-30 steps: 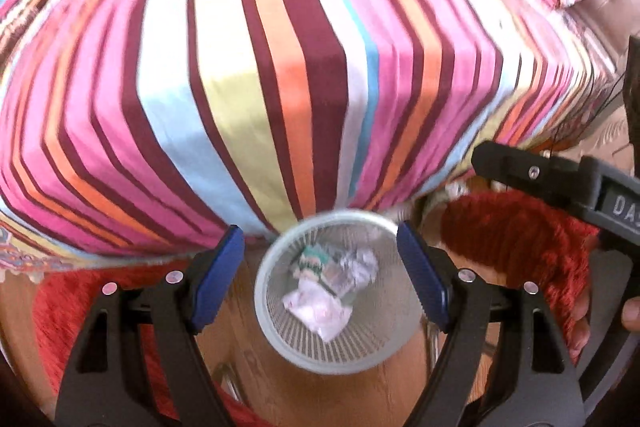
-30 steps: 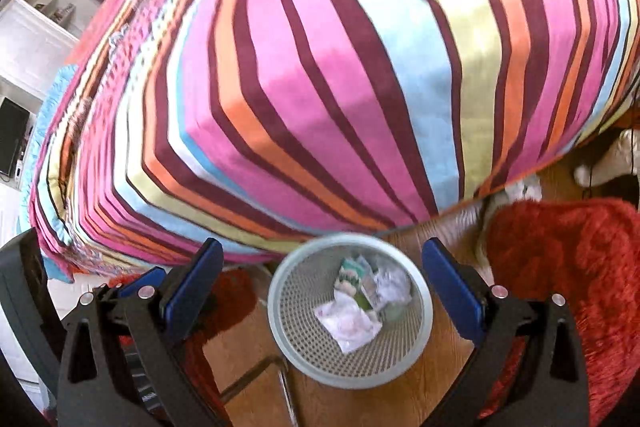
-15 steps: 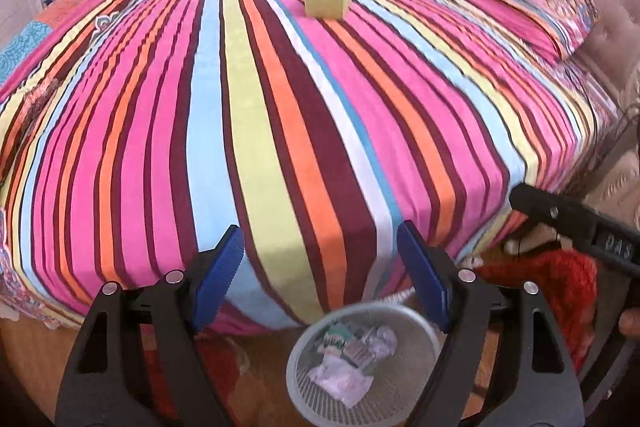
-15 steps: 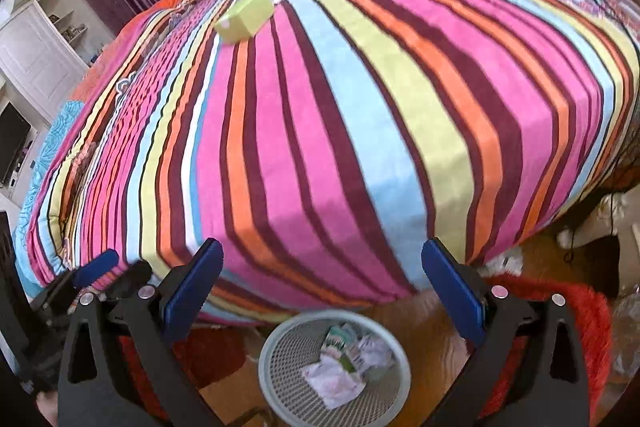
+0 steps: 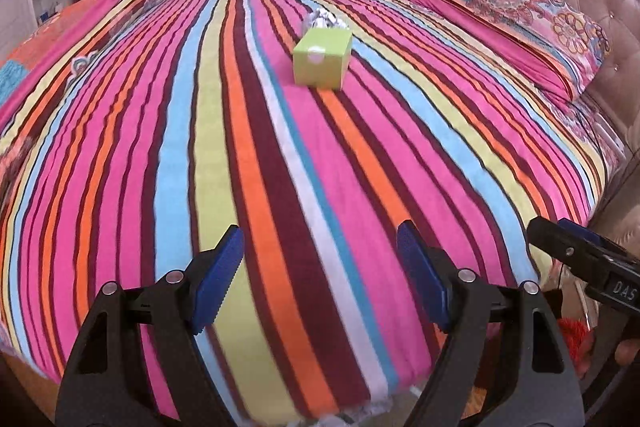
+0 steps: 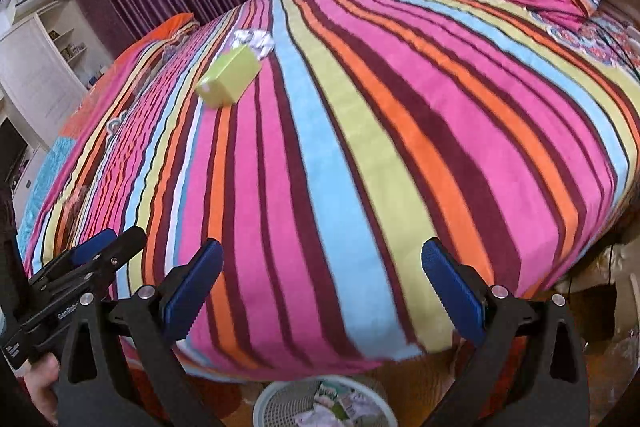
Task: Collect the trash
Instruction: 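Move both tools back from the wastebasket toward the bed, then grasp the lime-green box with left tool while right tool grasps crumpled paper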
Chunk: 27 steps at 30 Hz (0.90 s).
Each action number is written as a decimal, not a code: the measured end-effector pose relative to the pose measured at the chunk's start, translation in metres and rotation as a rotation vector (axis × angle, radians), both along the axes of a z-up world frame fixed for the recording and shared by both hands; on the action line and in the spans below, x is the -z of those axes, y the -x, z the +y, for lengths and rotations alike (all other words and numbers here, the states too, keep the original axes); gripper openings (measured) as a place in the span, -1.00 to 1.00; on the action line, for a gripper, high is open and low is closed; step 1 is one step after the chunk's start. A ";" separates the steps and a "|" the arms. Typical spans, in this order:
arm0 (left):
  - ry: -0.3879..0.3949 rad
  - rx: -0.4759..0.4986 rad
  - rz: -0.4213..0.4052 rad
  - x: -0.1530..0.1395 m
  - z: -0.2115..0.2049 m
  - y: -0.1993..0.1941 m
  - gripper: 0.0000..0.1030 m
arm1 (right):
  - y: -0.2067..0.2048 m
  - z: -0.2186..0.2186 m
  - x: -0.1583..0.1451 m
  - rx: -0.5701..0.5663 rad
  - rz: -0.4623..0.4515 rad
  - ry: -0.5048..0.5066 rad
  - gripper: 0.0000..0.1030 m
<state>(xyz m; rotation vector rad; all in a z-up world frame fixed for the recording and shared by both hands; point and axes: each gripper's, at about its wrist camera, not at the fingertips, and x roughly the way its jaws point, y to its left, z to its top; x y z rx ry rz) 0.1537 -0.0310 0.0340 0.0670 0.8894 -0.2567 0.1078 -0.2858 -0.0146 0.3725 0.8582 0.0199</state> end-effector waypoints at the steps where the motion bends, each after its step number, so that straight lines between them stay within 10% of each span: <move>1: 0.004 0.000 -0.001 0.000 -0.002 -0.006 0.49 | -0.006 -0.003 -0.003 0.004 -0.011 0.005 0.85; 27: 0.031 0.047 -0.002 0.009 -0.038 -0.180 0.49 | -0.204 0.016 -0.054 -0.162 -0.128 0.080 0.85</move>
